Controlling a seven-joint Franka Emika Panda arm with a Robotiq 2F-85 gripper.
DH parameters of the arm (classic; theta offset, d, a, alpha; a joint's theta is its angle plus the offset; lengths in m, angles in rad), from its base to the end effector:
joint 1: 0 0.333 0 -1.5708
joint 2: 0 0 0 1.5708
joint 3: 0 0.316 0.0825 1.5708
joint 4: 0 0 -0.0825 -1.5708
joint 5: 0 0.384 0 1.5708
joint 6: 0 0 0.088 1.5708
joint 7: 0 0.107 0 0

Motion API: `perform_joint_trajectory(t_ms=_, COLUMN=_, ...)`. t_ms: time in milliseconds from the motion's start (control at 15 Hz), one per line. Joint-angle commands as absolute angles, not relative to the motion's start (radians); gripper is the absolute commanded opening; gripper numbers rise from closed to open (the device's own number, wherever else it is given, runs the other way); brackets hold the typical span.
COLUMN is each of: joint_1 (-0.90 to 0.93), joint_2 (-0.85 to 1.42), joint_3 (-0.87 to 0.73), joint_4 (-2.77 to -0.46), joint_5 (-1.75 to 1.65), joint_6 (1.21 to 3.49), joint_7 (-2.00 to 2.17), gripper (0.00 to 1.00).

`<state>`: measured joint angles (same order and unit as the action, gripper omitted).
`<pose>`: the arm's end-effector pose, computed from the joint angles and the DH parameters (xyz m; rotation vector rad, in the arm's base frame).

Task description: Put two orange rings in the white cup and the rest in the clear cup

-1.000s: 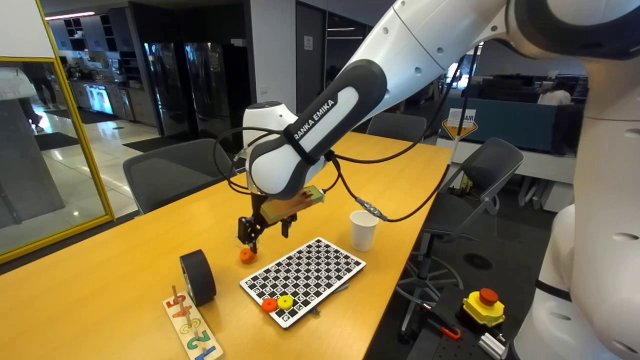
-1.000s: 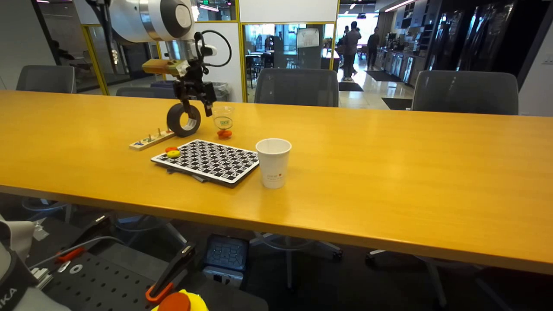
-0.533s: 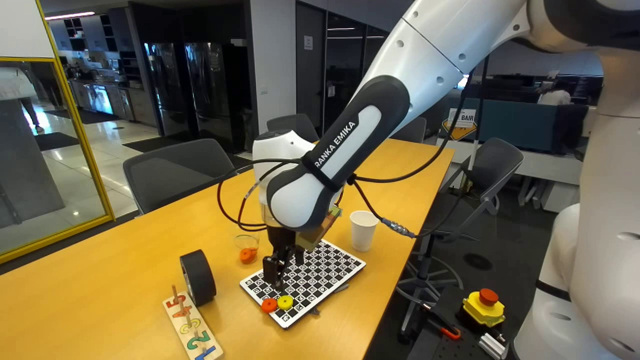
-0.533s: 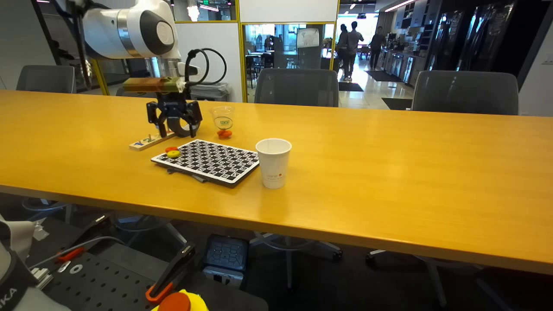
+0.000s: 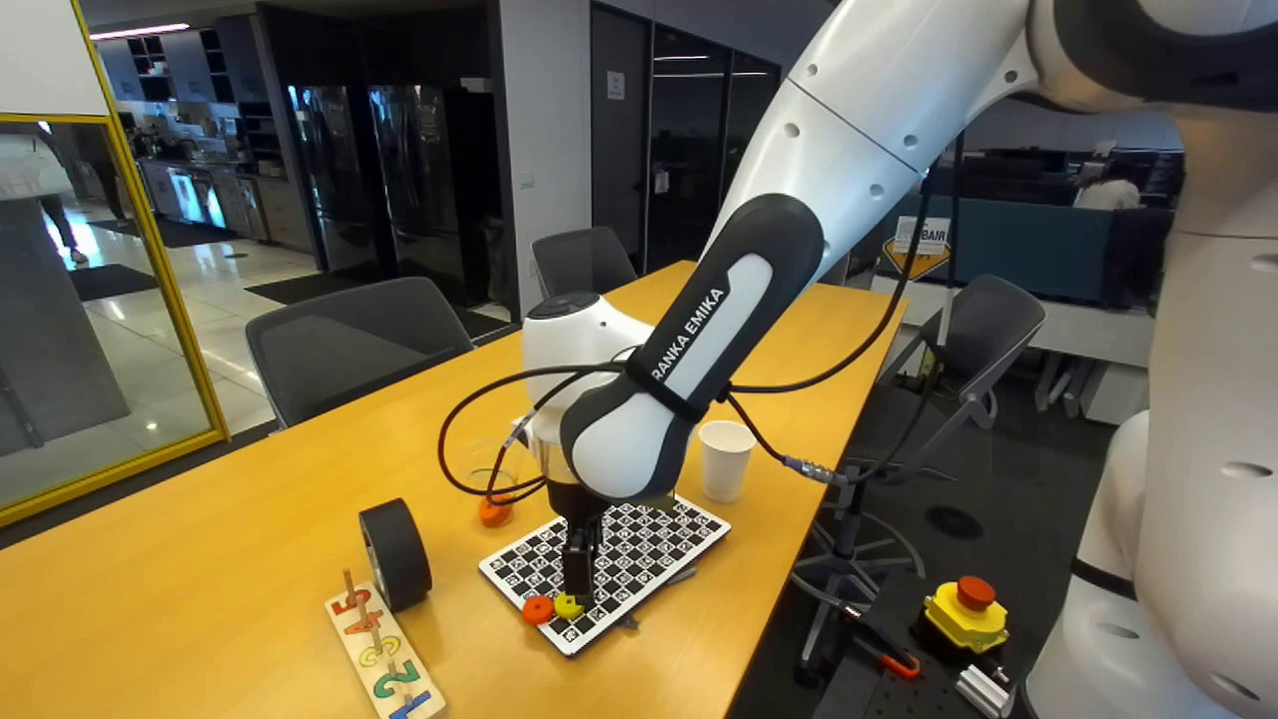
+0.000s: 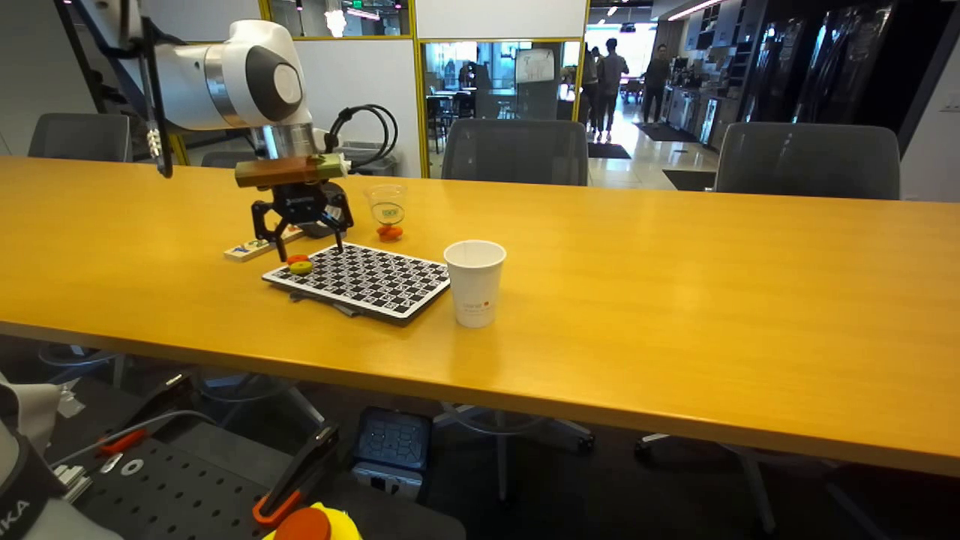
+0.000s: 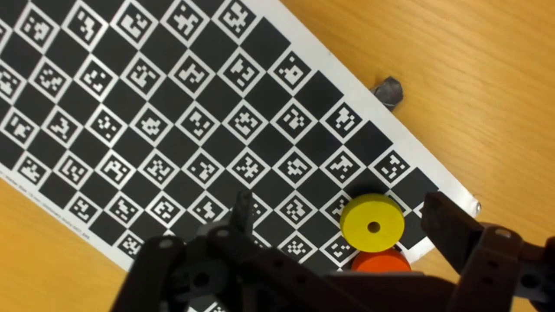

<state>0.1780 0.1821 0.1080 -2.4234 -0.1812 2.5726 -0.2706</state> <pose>0.4687 0.1421 0.2315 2.8746 1.0646 -0.0456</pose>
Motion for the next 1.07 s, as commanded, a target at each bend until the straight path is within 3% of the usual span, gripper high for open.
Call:
perform_joint_trajectory(t_ms=0, joint_1=0.138, joint_2=0.193, joint_3=0.152, joint_4=-2.460, joint_5=-0.156, joint_6=2.691, joint_7=-0.404, gripper=1.00)
perform_joint_trajectory(t_ms=1000, joint_1=0.037, joint_2=0.244, joint_3=0.265, joint_4=-2.476, joint_5=-0.058, joint_6=2.789, joint_7=-0.614, gripper=1.00)
